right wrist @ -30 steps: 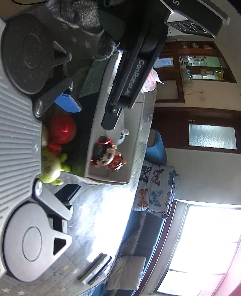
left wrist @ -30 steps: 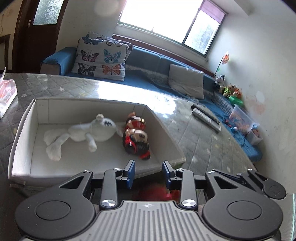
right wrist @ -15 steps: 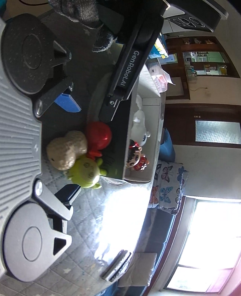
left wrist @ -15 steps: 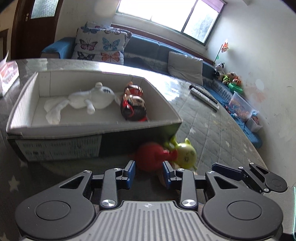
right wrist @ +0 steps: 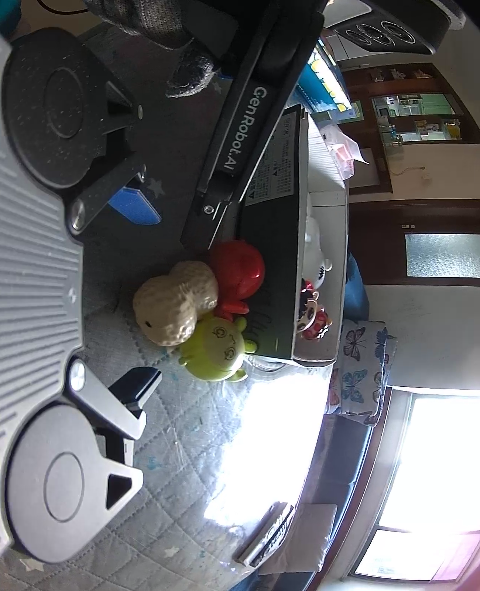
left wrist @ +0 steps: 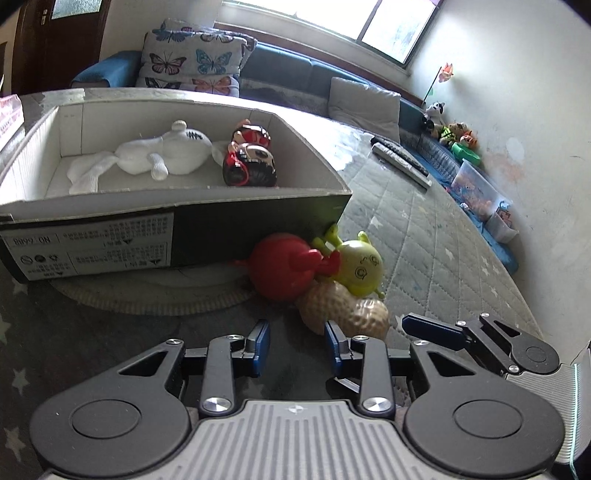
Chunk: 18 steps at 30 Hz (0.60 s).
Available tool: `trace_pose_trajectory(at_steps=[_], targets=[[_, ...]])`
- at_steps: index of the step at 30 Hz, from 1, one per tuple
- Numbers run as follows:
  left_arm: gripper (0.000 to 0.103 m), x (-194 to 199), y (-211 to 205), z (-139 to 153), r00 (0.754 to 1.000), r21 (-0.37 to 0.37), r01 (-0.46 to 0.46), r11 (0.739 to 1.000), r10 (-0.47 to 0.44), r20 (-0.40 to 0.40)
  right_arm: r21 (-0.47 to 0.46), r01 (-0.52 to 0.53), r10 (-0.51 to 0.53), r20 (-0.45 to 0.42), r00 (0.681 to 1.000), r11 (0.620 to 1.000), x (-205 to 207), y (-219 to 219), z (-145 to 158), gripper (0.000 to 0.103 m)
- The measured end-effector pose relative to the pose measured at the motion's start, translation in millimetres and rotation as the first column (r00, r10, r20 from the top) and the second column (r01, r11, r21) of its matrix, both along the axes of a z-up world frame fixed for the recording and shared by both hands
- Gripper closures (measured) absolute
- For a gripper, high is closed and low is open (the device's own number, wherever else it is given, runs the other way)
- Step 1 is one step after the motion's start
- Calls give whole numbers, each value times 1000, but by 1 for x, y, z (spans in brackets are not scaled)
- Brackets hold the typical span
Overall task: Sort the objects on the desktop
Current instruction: 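Move the right gripper to the tan peanut toy and close on it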
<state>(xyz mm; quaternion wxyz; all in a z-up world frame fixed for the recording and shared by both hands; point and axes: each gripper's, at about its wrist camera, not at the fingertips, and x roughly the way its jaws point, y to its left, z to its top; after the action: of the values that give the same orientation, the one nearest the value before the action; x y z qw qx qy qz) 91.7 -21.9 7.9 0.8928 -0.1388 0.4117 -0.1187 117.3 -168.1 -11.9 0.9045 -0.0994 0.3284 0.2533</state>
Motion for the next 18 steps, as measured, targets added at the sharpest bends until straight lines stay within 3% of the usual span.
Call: trace_pose_trajectory(at_steps=[10, 18], targets=[[68, 4, 0, -5, 1000, -29, -4, 1000, 3, -27, 6, -1, 1, -15, 1000, 1000, 4, 2, -4, 18], [68, 10, 3, -9, 999, -69, -11, 998, 8, -45, 13, -1, 1, -29, 1000, 1000, 8, 2, -6, 25]])
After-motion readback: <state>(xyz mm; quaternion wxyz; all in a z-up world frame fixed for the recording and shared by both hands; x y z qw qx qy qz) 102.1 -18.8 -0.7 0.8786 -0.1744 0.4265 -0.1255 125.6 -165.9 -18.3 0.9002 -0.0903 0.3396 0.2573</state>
